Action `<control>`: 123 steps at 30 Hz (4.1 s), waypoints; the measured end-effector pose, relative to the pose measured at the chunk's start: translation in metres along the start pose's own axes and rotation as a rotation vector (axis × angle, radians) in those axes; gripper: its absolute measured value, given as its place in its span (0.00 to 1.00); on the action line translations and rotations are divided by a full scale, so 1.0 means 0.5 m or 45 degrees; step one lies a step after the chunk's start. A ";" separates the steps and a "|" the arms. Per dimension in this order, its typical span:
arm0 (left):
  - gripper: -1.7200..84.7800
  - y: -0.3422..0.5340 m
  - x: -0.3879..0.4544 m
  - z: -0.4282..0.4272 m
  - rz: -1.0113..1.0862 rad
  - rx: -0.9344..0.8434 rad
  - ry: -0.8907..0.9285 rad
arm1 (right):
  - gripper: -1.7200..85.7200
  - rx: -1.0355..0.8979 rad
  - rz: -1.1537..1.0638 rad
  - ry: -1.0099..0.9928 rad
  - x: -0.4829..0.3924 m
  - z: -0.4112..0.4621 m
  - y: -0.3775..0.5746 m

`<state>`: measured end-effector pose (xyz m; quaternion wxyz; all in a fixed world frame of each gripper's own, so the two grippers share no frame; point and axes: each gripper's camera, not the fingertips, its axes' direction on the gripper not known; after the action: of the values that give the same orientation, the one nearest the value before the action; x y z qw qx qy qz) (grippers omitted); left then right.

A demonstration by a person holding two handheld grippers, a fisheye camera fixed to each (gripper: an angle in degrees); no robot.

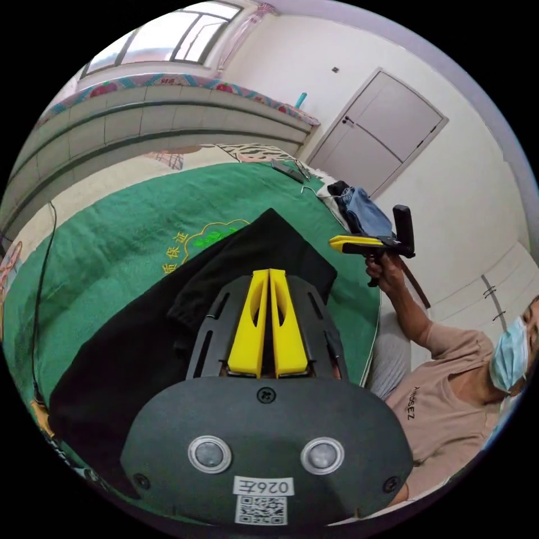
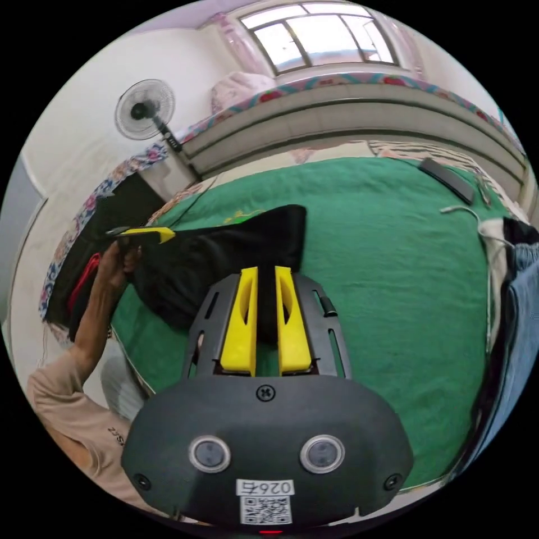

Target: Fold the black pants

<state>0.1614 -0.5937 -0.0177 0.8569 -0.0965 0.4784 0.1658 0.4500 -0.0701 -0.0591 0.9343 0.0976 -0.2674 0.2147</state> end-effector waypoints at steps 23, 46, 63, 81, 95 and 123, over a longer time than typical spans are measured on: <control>0.23 -0.231 0.146 0.348 -0.072 -0.721 -0.502 | 0.02 -0.164 -0.057 -0.085 -0.037 0.150 -0.011; 0.04 0.002 0.138 -0.057 0.221 0.013 0.328 | 0.01 0.197 -0.223 -0.196 -0.137 -0.127 0.128; 0.06 0.589 -0.512 -0.388 -0.407 0.403 0.335 | 0.03 -0.231 -0.583 -0.199 -0.648 0.426 0.028; 0.01 0.728 -0.328 -0.379 0.007 0.070 -0.016 | 0.07 -0.291 -0.643 -0.123 -0.499 0.418 0.197; 0.01 0.852 -0.332 -0.448 -0.111 0.444 -0.222 | 0.01 -0.256 -0.722 -0.133 -0.500 0.500 0.243; 0.01 0.963 -0.383 -0.332 0.046 0.281 -0.699 | 0.01 -0.057 -0.841 0.348 -0.479 0.682 0.158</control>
<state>-0.2438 -0.2383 0.0552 0.9565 0.0543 0.2454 0.1481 0.0748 -0.1849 0.1022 0.9823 0.1287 -0.0987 -0.0937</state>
